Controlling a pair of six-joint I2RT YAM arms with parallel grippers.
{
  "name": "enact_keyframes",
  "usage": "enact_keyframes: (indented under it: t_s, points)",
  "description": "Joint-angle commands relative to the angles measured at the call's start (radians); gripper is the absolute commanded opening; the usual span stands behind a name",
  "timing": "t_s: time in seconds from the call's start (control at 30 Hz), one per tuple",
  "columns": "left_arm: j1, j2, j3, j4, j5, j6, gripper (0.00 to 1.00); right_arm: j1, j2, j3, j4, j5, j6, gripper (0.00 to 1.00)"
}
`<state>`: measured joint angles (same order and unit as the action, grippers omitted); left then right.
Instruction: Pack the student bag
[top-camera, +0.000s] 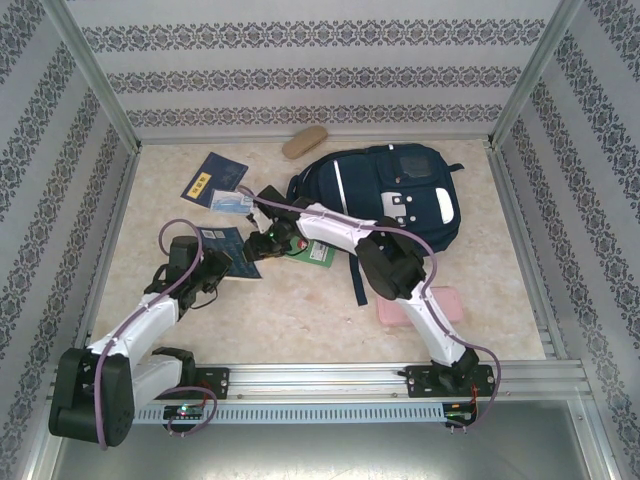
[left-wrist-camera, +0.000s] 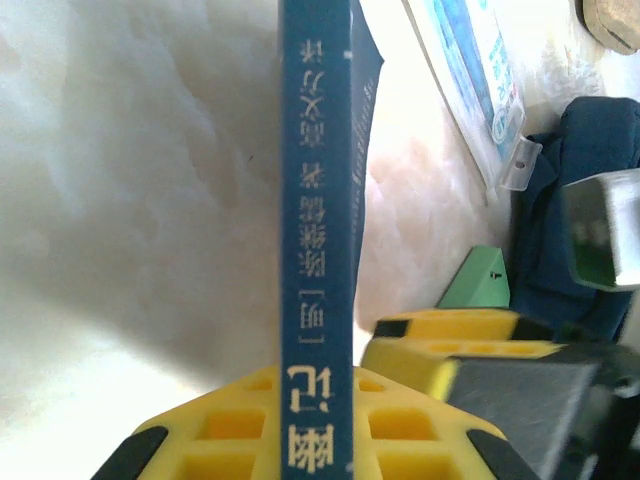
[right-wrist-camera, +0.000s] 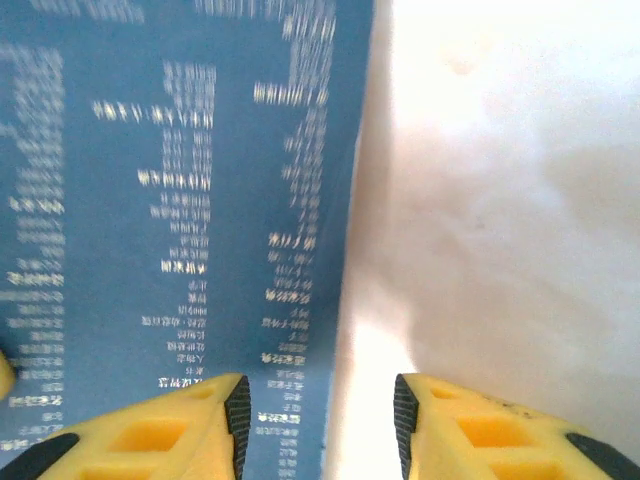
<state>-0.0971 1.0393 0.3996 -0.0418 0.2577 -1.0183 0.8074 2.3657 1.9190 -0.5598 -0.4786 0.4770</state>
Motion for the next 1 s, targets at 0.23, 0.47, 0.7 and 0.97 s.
enact_keyframes:
  t_s: [0.23,0.47,0.7,0.97]
  points:
    - [-0.003,-0.084,0.118,-0.118,-0.008,0.083,0.00,-0.138,-0.242,0.013,-0.147,0.516,-0.108,0.54]
    - [-0.003,-0.073,0.148,-0.120,0.004,0.081,0.00,-0.205,-0.190,0.040,-0.220,0.710,-0.172,0.54]
    - [-0.003,-0.077,0.159,-0.134,0.014,0.092,0.00,-0.225,-0.101,0.077,-0.275,0.728,-0.181,0.53]
    - [-0.003,-0.077,0.167,-0.129,0.043,0.092,0.00,-0.221,-0.039,0.107,-0.290,0.730,-0.193,0.31]
